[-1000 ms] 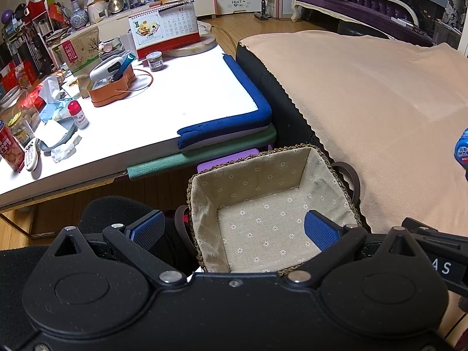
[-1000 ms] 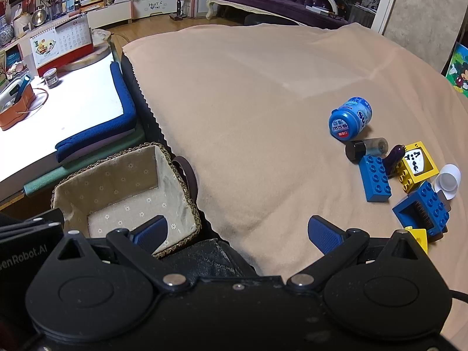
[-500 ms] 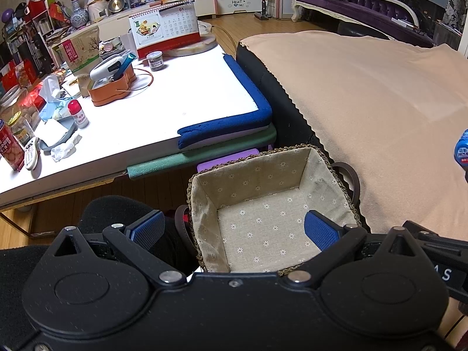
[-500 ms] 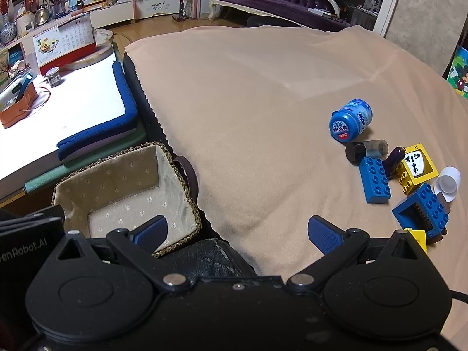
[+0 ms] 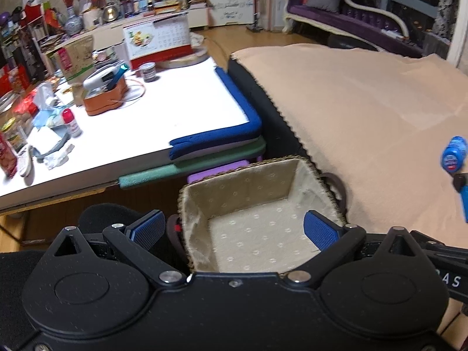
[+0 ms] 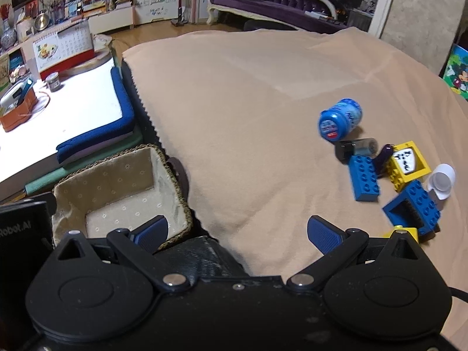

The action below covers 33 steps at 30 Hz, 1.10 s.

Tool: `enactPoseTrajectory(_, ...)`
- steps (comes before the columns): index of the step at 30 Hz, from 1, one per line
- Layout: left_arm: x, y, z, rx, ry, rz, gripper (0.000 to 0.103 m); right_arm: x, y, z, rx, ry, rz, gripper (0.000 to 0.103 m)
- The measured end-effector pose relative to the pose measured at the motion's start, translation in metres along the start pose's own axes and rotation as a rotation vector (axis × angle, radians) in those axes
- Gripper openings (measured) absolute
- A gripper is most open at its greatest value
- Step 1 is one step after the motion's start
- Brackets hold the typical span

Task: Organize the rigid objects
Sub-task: 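Reach the right tool to the white cap while the left tool reaches the blue bottle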

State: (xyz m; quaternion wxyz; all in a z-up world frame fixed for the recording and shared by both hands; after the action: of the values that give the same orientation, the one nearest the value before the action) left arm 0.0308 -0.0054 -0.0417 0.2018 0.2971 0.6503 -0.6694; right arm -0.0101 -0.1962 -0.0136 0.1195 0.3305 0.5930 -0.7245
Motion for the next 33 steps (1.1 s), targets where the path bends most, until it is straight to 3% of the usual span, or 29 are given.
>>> enactPoseTrajectory(4,0.0,-0.004,0.011,0.072,0.029,0.007,0.097,0.004,-0.01,0.025,0.013,0.041,0.033,0.095)
enactPoseTrajectory(12,0.006,-0.014,0.044,0.147,0.102,0.04,0.096,0.014,-0.03,0.117,0.089,0.208,0.09,0.068)
enactPoseTrajectory(20,0.022,-0.027,0.103,0.228,0.254,0.054,0.096,0.029,-0.041,0.233,0.231,0.423,0.125,0.067)
enactPoseTrajectory(24,0.035,-0.031,0.136,0.26,0.361,0.049,0.096,0.035,-0.037,0.282,0.26,0.524,0.111,0.067)
enactPoseTrajectory(33,0.029,-0.031,0.173,0.31,0.431,0.005,0.096,0.016,-0.006,0.341,0.273,0.604,0.09,0.067)
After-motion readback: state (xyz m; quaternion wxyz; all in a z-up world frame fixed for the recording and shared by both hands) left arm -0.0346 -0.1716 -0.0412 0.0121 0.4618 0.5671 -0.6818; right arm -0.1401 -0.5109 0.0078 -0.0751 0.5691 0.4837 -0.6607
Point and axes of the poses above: each gripper's, at about its wrist camera, not at the fingertips, and y roughly the way its jaws point, z to its right, x to its underside, the point moved 6 cm from there along y, roughly the way its jaws point, and after that the axes turned 3 degrees about y, right-handed, at the moved point
